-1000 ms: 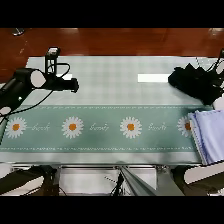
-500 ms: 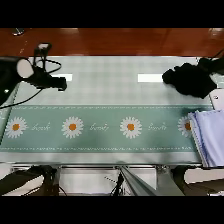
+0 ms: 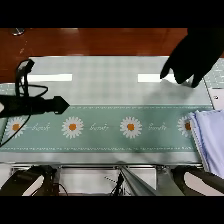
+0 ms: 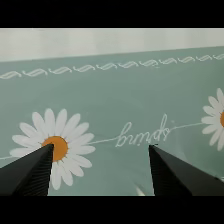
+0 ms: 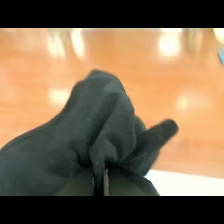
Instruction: Fold the shirts.
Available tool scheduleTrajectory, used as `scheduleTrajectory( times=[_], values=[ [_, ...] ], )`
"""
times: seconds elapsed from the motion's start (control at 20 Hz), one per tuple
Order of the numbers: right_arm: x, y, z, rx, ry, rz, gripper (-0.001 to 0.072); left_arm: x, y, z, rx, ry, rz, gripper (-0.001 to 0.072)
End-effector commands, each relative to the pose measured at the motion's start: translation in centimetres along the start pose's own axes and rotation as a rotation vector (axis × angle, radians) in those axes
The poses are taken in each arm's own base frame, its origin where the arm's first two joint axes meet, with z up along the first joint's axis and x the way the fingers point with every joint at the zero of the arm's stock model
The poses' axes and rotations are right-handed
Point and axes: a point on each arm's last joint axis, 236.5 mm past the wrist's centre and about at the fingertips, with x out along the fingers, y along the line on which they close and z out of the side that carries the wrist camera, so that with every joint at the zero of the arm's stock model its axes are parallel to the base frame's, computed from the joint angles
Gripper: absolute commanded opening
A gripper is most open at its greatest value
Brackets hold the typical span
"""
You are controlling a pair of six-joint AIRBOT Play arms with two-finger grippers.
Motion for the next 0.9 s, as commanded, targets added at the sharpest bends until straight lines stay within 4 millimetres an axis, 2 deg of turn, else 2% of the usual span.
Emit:
scheduleTrajectory(
  times=[0.0,0.15,0.2,0.3,0.4,0.45,0.55,0.65,0.7,0.75,0.8,0.85],
  values=[
    [-5.1,7.4,0.9,-0.093,-0.013,0.149,0.0021,-1.1,-1.5,-2.3,-0.017,-0.041,-0.077,0.0704],
    [-5.0,13.4,-4.2,-0.146,0.161,0.318,0.0021,-1.6,-1.7,-2.0,-0.015,-0.068,-0.082,0.0704],
    [-4.5,15.6,-6.3,-0.153,0.215,0.376,0.0021,-1.5,-1.7,-2.0,-0.016,-0.067,-0.084,0.0704],
    [-2.4,19.9,-11.8,-0.142,0.328,0.473,0.0021,-1.5,-1.7,-1.9,-0.016,-0.067,-0.085,0.0704],
    [0.3,23.9,-18.4,-0.052,0.434,0.522,0.0021,-1.5,-1.7,-1.9,-0.016,-0.068,-0.085,0.0704],
    [1.5,26.1,-22.6,-0.005,0.505,0.543,0.0021,-1.5,-1.7,-1.9,-0.016,-0.068,-0.085,0.0704],
    [2.7,30.6,-30.5,0.066,0.652,0.599,0.0021,-1.5,-1.7,-1.9,-0.016,-0.068,-0.085,0.0704],
    [3.3,34.1,-36.9,0.07,0.782,0.627,0.0021,-1.5,-1.7,-2.1,-0.016,-0.061,-0.084,0.0704],
    [3.8,35.1,-39.1,0.09,0.83,0.619,0.0022,-1.5,-1.7,-2.3,-0.015,-0.054,-0.084,0.0704],
    [4.5,35.7,-40.8,0.143,0.871,0.603,0.0083,-1.5,-1.7,-2.4,-0.015,-0.048,-0.083,0.0704],
    [5.0,35.9,-41.5,0.184,0.889,0.598,0.0414,-1.5,-1.7,-2.8,-0.014,-0.032,-0.082,0.0704],
    [5.6,35.6,-41.4,0.193,0.884,0.605,0.0612,-1.5,-1.6,-3.2,-0.014,-0.015,-0.081,0.0704]
  ],
)
